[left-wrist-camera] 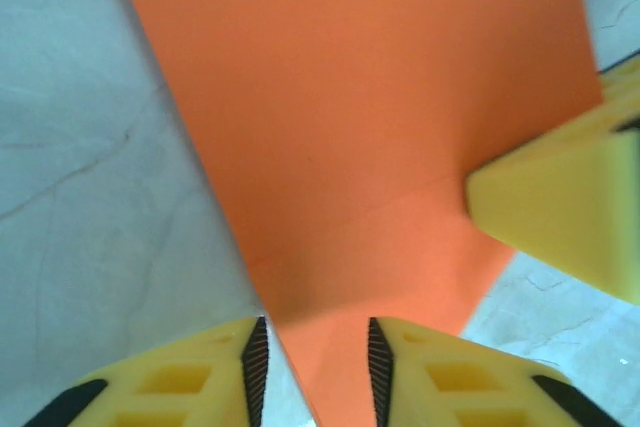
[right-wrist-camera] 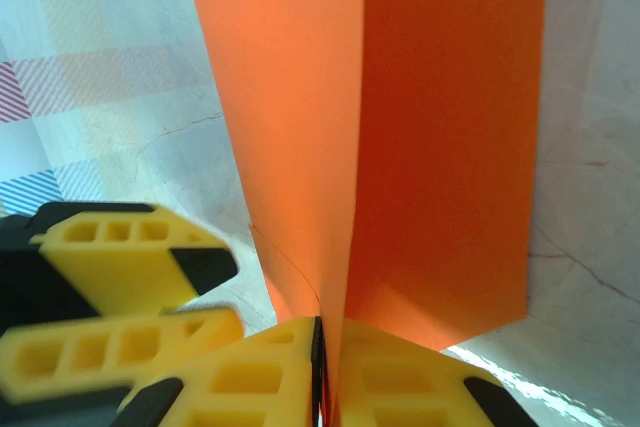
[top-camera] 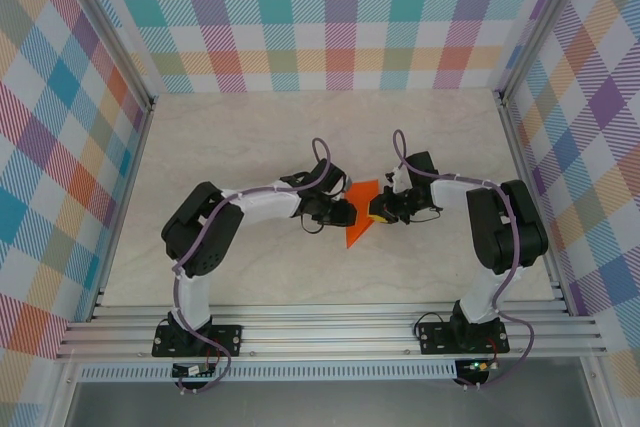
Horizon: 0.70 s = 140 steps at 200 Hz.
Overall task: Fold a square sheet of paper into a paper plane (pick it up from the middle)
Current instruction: Fourth fold the wing at the center of the table.
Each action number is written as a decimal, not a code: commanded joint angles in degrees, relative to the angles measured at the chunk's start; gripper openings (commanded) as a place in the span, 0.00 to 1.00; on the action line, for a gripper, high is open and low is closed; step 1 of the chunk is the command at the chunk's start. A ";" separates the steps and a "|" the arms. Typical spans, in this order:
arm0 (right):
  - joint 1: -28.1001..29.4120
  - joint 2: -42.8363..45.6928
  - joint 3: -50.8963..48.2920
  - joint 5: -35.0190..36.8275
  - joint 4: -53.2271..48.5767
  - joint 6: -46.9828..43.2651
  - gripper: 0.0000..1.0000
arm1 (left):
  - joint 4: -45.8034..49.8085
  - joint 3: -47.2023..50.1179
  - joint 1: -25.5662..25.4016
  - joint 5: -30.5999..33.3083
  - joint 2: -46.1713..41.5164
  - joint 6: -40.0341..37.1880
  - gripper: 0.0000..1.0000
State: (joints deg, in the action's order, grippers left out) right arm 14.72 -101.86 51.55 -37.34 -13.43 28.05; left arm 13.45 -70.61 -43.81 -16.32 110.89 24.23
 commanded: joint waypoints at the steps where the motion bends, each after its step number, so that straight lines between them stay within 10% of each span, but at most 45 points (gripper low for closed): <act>1: -0.13 0.92 1.27 -0.27 -1.81 0.18 0.11 | 1.50 0.69 -3.81 4.96 -4.25 -1.88 0.38; 140: -0.13 1.59 3.03 -2.22 -3.77 -0.36 0.12 | 8.09 -5.11 -13.73 25.74 1.94 -2.08 0.44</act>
State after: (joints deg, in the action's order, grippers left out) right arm 14.72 -101.84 53.34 -37.71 -15.84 28.21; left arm 19.62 -73.65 -56.23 6.13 111.44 22.70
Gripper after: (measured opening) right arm 0.122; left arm 0.447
